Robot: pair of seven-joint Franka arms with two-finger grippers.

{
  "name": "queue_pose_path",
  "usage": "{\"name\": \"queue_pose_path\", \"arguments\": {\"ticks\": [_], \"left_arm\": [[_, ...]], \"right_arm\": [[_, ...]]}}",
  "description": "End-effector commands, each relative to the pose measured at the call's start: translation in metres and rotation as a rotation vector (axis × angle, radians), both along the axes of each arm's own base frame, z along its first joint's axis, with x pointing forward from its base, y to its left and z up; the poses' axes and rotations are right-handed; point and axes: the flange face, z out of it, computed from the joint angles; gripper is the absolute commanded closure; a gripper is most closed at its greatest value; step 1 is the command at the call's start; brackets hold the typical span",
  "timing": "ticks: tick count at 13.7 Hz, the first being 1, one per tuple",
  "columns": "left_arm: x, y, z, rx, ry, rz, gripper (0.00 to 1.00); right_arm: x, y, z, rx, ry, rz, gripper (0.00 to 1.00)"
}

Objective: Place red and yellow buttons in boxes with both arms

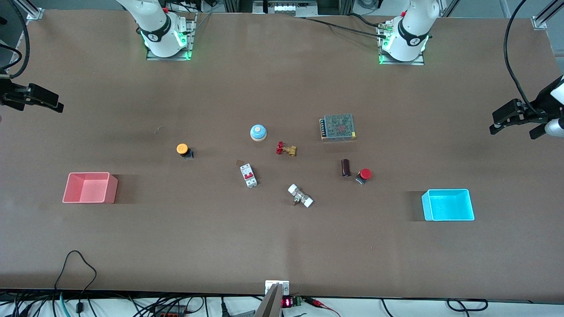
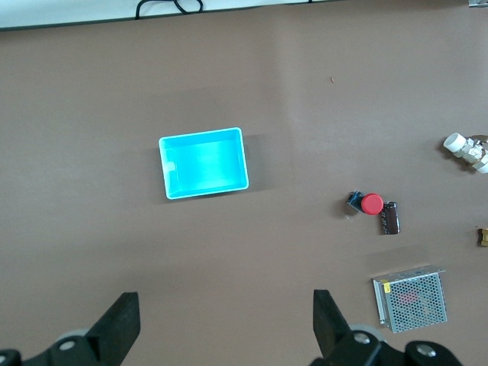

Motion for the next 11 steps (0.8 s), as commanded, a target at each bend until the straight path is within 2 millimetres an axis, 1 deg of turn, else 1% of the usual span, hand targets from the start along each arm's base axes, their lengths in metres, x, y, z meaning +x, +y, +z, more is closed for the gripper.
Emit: {"name": "queue_pose_path", "arguments": {"ticks": [1,3,4,5,6,8,9,11], "left_arm": [[-0.004,-0.002,-0.004,-0.013,0.015,0.006,0.00],[-0.003,-0.004,-0.008,-0.014,0.025,0.002,0.00],[0.001,-0.008,-0.016,-0.016,0.035,-0.004,0.00],[0.004,-0.015,-0.024,-0.018,0.047,-0.015,0.00],[0.009,-0.023,-0.035,-0.022,0.063,-0.015,0.00],[0.021,-0.049,-0.057,-0.031,0.079,0.024,0.00],[0.028,-0.064,-0.071,-0.034,0.088,0.045,0.00],[0.040,-0.082,-0.104,-0.038,0.116,0.058,0.00]], "right_arm": [[-0.012,-0.004,0.001,-0.003,0.003,0.016,0.00],[-0.013,-0.003,0.001,-0.005,0.000,0.013,0.00],[-0.012,-0.002,-0.001,-0.001,0.001,0.007,0.00],[-0.010,0.000,-0.009,0.002,0.004,0.007,0.00],[-0.009,0.004,-0.023,0.003,0.007,0.014,0.00],[-0.008,0.010,-0.059,0.000,0.010,0.026,0.00],[-0.008,0.018,-0.081,-0.001,0.019,0.041,0.00],[-0.009,0.044,-0.129,-0.002,0.067,0.073,0.00]]}}
